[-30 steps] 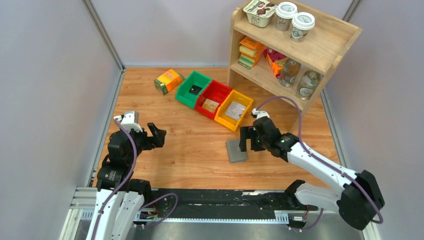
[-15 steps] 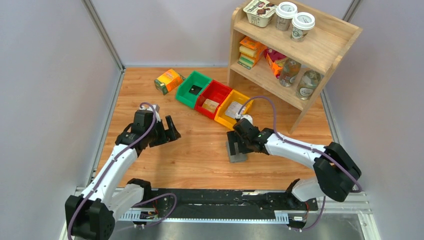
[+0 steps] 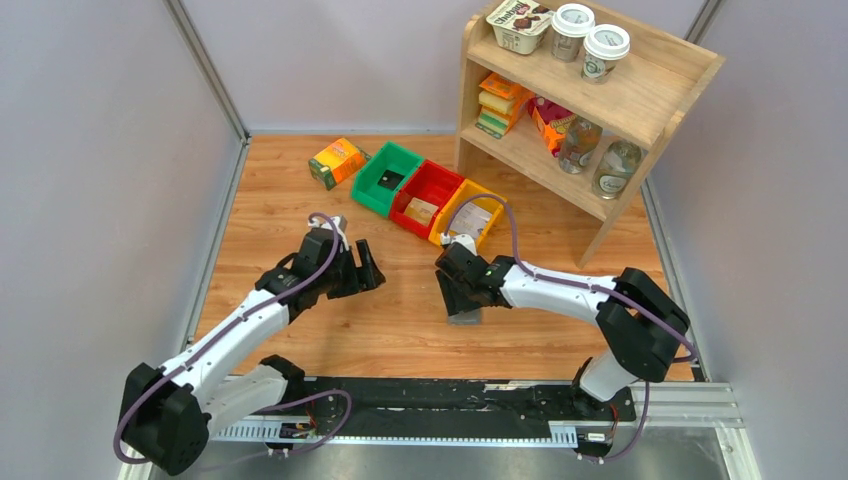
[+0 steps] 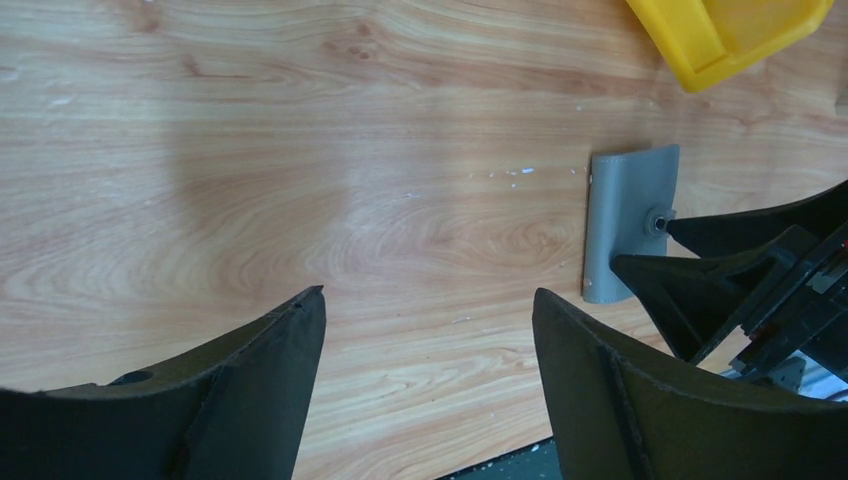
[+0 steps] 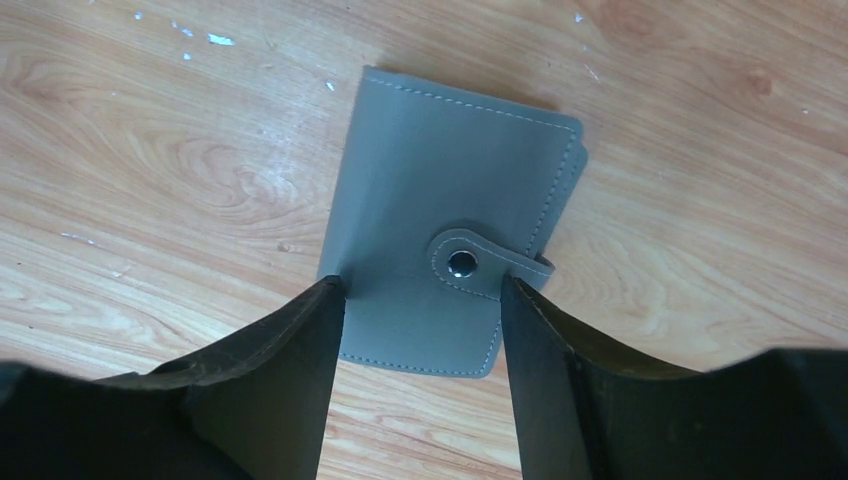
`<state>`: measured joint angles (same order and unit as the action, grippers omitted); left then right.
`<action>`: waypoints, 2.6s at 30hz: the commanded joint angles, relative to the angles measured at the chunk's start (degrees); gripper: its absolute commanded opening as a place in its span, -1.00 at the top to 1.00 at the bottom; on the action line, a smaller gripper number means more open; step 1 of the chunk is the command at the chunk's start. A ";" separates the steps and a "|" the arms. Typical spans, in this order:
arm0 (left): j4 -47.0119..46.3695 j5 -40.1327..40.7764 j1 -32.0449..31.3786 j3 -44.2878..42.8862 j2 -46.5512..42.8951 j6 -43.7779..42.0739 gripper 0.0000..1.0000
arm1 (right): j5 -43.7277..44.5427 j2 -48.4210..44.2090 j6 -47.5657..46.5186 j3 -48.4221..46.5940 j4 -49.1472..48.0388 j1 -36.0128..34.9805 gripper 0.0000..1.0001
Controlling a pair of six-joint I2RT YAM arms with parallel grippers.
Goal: Take the credit cards out of the card holder
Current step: Open the card holder at the center of the board.
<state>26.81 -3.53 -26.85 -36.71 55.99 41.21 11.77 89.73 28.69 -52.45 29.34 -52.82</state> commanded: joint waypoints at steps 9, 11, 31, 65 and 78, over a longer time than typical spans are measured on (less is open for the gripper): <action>-13.00 7.48 -12.16 -1.61 8.60 11.08 -0.50 | 7.38 -0.79 4.62 -3.63 -0.70 -1.50 0.10; -14.24 7.57 -13.22 -2.48 10.18 11.52 -0.44 | 9.49 -1.05 5.41 -3.72 -0.17 -1.41 0.16; -20.04 3.88 -19.55 -11.01 29.52 14.42 -0.39 | 6.08 1.06 8.14 -1.08 0.81 2.19 0.37; -23.74 2.55 -22.28 -10.41 43.43 23.21 1.00 | 0.62 -4.74 9.02 6.13 -5.09 6.76 1.00; -23.64 8.71 -22.19 -5.22 37.53 26.11 1.00 | 0.89 -8.69 10.43 8.50 -3.85 8.87 1.00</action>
<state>-2.35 -0.78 -49.43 -43.88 94.76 67.68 11.70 83.15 38.41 -44.25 24.82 -44.23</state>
